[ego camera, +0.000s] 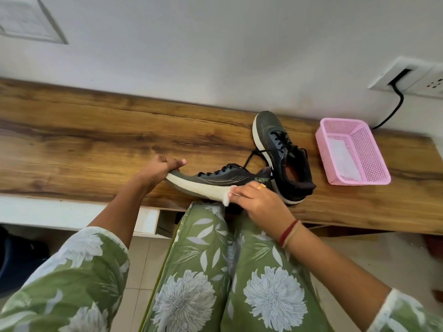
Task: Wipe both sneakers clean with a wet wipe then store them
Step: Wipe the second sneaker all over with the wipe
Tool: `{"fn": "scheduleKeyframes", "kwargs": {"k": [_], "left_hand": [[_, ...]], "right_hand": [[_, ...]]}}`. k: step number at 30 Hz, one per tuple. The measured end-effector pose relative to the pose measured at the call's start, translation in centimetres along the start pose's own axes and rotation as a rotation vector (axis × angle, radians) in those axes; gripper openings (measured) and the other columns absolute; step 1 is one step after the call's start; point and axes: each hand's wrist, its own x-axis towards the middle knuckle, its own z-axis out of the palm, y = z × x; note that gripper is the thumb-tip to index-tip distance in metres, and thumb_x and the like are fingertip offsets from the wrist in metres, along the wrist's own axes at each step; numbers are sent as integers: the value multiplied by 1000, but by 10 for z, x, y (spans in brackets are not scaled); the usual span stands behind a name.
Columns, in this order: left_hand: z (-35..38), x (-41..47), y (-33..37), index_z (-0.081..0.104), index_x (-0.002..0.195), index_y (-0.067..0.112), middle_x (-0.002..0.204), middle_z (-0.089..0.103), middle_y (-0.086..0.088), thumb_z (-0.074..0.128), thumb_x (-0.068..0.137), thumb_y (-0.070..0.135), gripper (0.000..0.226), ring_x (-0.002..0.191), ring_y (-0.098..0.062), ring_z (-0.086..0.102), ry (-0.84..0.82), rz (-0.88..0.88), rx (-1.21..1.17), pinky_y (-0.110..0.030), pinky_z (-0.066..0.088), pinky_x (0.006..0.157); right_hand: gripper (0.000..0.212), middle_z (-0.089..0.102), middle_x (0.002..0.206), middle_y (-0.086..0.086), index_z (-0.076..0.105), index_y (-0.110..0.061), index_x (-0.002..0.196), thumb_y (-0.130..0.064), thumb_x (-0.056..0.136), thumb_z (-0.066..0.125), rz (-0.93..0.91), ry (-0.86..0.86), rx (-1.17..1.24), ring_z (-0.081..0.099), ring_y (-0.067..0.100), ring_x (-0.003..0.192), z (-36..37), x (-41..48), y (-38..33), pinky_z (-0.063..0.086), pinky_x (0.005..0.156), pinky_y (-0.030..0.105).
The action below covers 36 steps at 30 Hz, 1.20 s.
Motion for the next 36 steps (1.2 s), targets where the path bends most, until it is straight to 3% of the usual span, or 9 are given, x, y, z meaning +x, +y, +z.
{"fn": "scheduleKeyframes", "kwargs": {"k": [5, 9, 13, 18, 22, 26, 30, 34, 36], "left_hand": [[-1, 4, -1, 52, 62, 8, 56, 45, -2, 68, 83, 31, 35, 55, -15, 40, -3, -9, 16, -33, 35, 69], [-4, 4, -2, 54, 78, 5, 71, 49, -6, 76, 64, 51, 53, 63, -16, 46, 28, -60, 15, -32, 39, 70], [0, 1, 5, 52, 59, 8, 56, 44, -3, 69, 83, 26, 34, 53, -15, 39, -23, -33, 14, -31, 32, 60], [0, 2, 9, 54, 63, 5, 63, 45, -6, 69, 83, 25, 32, 58, -17, 40, -7, -49, 21, -30, 32, 60], [2, 0, 8, 52, 65, 4, 64, 44, -6, 68, 83, 23, 31, 59, -17, 39, -24, -30, 5, -29, 34, 62], [4, 0, 8, 53, 69, 6, 72, 48, -8, 69, 83, 21, 26, 66, -17, 43, 28, -55, -2, -31, 36, 66], [1, 0, 6, 53, 75, 9, 77, 51, -8, 74, 76, 28, 28, 68, -16, 47, 23, -98, -23, -30, 39, 68], [1, 0, 7, 54, 76, 8, 78, 51, -8, 73, 76, 28, 27, 69, -16, 46, 15, -85, -34, -31, 38, 70], [2, 0, 7, 53, 81, 8, 84, 50, -9, 72, 79, 27, 27, 72, -16, 46, 24, -93, -15, -33, 38, 75]], "right_hand": [[35, 68, 100, 5, 71, -9, 102, 5, 71, 68, 127, -7, -1, 61, 23, 80, -17, -40, 34, 55, 69, 32], [33, 69, 99, 7, 72, -9, 97, -6, 81, 43, 156, 64, 87, 64, 24, 85, -22, -20, 16, 54, 77, 32], [40, 68, 97, 7, 72, -12, 94, -9, 80, 35, 135, 56, 124, 62, 27, 84, -3, 14, -11, 53, 68, 31], [35, 69, 98, 4, 73, -11, 97, -6, 81, 41, 227, 16, 132, 60, 24, 85, -10, -32, 14, 54, 74, 31], [28, 69, 96, 2, 73, -11, 95, 5, 74, 64, 392, 88, 133, 60, 21, 87, -21, -61, 35, 55, 74, 39], [34, 68, 101, 4, 71, -10, 101, 9, 75, 61, 329, 167, 179, 58, 18, 92, -18, -22, 8, 47, 84, 27], [31, 69, 96, 4, 73, -12, 95, 8, 74, 65, 195, 56, 113, 61, 23, 86, -3, 4, -9, 53, 72, 32], [30, 70, 98, 2, 75, -15, 95, -5, 81, 50, 273, 67, 110, 63, 21, 86, -8, -32, 15, 53, 76, 29], [26, 71, 96, 3, 75, -12, 94, -7, 80, 52, 332, 82, 111, 64, 23, 84, -12, -48, 23, 52, 75, 28]]}}
